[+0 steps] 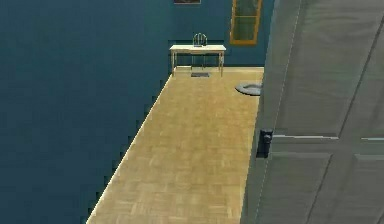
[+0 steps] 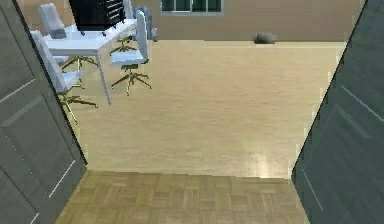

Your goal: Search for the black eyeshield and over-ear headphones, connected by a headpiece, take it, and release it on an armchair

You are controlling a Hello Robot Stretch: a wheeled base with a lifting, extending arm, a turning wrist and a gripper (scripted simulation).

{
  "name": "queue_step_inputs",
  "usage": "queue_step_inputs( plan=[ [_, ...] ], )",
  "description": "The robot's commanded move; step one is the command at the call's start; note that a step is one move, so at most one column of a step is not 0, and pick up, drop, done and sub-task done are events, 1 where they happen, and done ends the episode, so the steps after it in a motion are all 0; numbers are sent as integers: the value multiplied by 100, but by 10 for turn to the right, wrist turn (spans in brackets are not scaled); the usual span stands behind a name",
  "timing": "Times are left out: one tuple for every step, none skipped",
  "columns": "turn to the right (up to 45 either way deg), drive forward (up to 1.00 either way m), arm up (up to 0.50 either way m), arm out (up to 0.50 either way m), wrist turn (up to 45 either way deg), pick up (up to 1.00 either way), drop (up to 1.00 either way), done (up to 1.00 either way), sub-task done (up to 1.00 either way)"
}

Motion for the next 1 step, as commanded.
queue_step_inputs(
  plan=[
    [30,0,0,0,0,0,0,0,0]
  ],
)
